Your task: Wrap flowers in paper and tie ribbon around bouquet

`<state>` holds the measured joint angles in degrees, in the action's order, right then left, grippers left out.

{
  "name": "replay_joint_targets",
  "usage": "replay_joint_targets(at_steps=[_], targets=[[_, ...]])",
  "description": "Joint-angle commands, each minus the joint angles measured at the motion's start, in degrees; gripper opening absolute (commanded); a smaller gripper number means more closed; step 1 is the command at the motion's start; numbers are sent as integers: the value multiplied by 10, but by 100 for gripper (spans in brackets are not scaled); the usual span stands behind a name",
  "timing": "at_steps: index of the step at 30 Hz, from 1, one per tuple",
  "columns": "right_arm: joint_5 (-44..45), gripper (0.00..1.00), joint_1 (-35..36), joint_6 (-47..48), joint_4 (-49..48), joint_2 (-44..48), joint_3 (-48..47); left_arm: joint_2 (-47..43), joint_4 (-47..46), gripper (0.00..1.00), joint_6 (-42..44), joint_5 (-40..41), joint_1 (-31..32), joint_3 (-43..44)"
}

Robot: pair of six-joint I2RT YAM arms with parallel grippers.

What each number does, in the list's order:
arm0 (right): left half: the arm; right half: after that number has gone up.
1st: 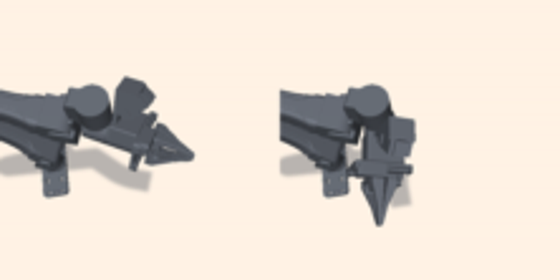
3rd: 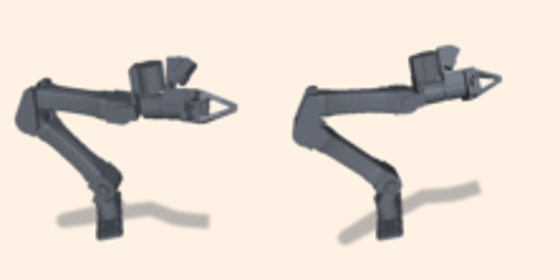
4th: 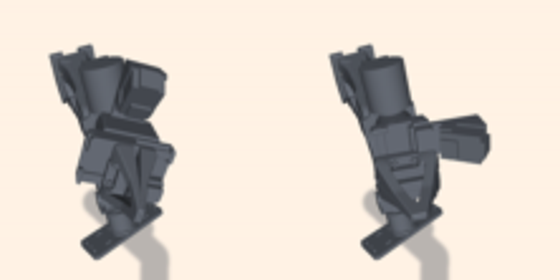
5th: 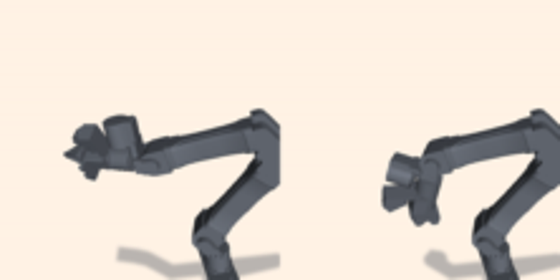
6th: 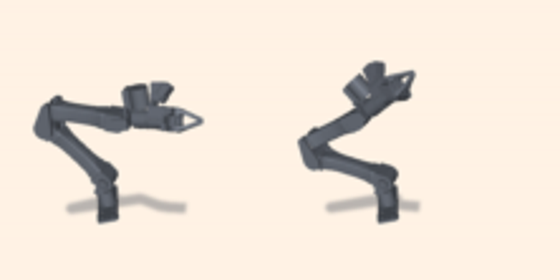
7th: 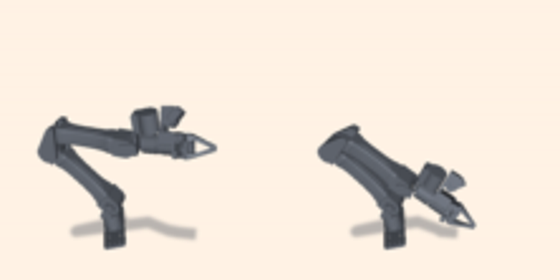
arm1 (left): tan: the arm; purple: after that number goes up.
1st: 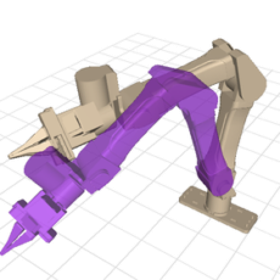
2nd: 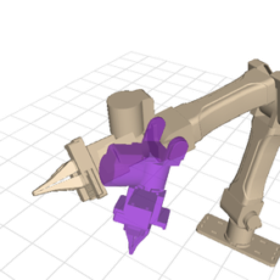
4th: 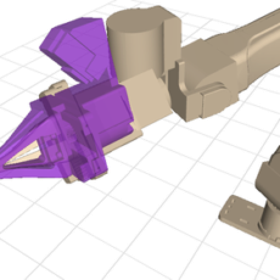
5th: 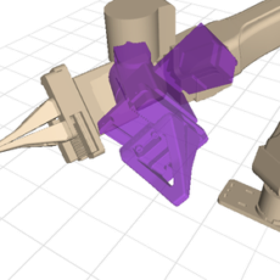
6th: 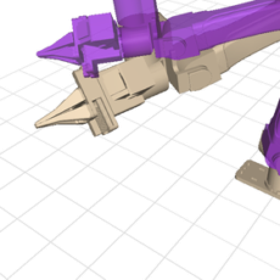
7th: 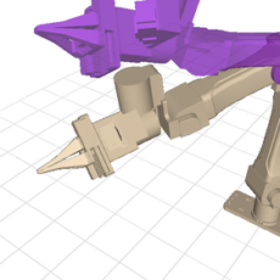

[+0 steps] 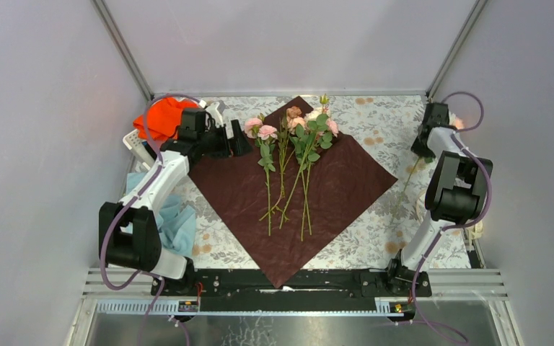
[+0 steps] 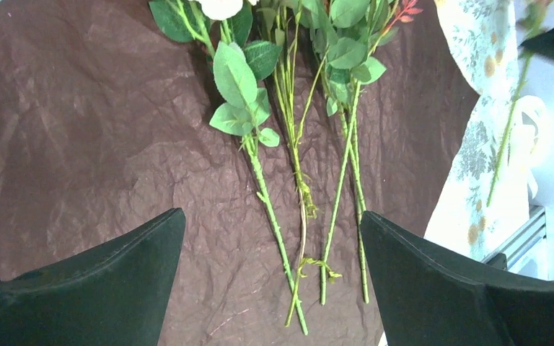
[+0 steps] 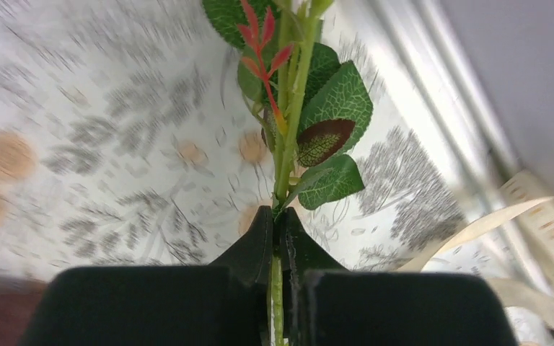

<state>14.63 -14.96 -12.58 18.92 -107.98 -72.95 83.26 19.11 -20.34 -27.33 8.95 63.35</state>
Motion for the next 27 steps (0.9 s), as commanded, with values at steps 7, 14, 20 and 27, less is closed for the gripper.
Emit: replay_joint_targets(at_steps=[7,14,20,27], targets=[[166,0,161,123,68,146,-215,36,-13,92,38,-17,-3,-44],[-151,0,408,-103,-102,189,-96,64,-22,66,29,1,3,-61],[-156,1,476,-183,-172,44,-112,66,-23,51,34,34,24,-79],[-121,60,475,-142,-84,-38,-168,90,-23,41,40,66,57,-81]])
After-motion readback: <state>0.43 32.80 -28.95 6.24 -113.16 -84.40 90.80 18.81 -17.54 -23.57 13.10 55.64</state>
